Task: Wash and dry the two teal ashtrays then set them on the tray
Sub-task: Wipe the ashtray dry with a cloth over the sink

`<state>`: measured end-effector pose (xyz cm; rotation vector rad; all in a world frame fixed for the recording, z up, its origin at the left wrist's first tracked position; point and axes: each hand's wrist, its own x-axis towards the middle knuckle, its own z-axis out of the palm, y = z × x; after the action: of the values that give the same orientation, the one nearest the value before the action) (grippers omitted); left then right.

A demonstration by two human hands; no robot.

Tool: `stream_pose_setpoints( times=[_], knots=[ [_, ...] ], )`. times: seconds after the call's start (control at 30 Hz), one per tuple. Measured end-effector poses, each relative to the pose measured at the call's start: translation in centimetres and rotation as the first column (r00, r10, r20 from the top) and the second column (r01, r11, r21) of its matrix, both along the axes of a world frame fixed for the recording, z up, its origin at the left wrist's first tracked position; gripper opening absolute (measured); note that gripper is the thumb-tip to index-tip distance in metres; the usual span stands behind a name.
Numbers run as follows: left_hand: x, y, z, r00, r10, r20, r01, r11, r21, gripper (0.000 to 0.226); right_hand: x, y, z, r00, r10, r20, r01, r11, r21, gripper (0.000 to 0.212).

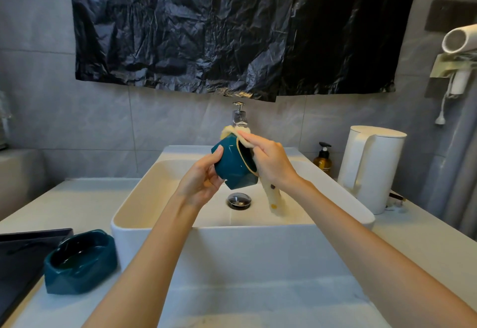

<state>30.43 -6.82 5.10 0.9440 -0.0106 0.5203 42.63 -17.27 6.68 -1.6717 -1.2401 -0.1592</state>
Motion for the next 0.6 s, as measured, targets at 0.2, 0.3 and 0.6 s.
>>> stream_pose_setpoints(
  times=[0.2, 0.3, 0.6],
  knots=[
    [-0.2, -0.3, 0.0, 1.0, 0.016, 0.0, -0.016, 1.0, -0.015, 0.016, 0.9, -0.4, -0.1, 0.997, -0.073, -0.007, 0.073, 0.996, -0.053, 0.042],
    [-0.1, -0.2, 0.0, 0.999, 0.02, 0.029, -0.018, 0.997, -0.077, 0.016, 1.0, -0.8, -1.3, 0.987, -0.124, -0.1, 0.114, 0.988, -0.101, 0.037],
    [-0.1, 0.7, -0.1, 0.982, 0.077, 0.173, -0.017, 0.946, -0.324, 0.02, -1.2, -1.9, -2.4, 0.965, -0.108, -0.239, 0.069, 0.984, -0.165, 0.03]
  ],
)
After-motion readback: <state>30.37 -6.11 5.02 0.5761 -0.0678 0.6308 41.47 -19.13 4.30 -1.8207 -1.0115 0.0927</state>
